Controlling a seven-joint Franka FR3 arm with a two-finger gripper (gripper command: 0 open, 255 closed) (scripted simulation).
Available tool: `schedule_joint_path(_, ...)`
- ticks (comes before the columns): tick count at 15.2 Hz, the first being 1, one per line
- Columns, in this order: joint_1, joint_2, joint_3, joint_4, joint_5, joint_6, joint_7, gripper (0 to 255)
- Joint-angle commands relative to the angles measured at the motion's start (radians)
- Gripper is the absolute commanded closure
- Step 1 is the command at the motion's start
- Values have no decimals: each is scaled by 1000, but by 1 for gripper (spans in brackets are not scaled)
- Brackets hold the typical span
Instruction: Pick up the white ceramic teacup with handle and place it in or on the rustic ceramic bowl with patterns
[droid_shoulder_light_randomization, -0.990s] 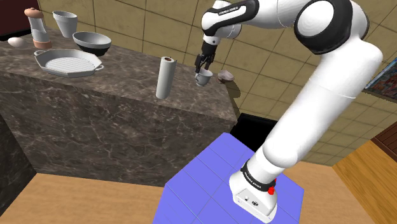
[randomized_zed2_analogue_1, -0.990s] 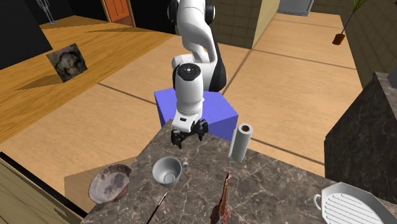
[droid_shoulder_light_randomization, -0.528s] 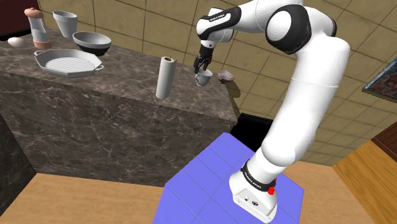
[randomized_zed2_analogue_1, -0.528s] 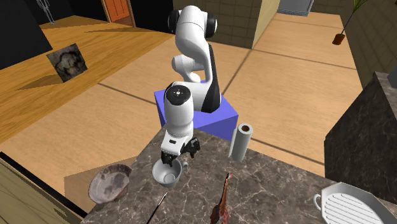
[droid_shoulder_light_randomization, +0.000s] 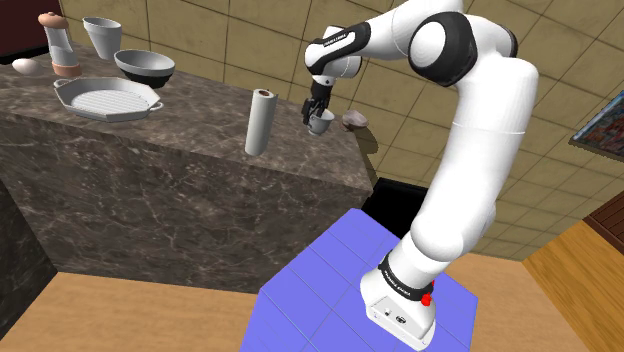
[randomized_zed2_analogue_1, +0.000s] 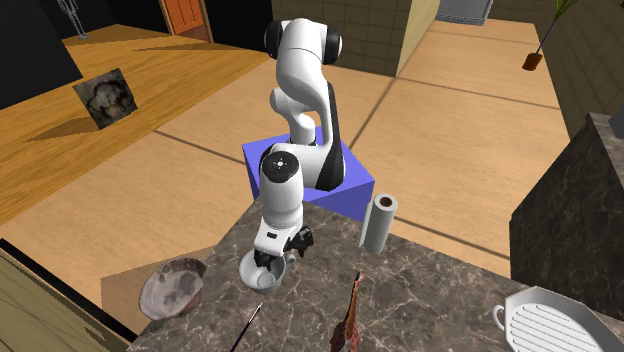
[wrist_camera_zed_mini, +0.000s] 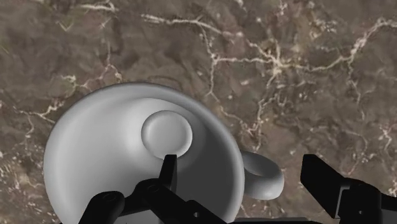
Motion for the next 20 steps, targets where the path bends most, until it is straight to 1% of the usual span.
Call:
schedule_joint_path(1,0,2,0,-3,1,5,-1,0)
schedule_joint_path(6,0,2,0,-3,1,5,-1,0)
schedule_joint_path(7,0,2,0,-3,1,5,-1,255)
schedule_joint_path(16,0,2,0,-3,1,5,-1,255)
schedule_joint_path(20,2,-22,-3,20,-7,-40,3,255)
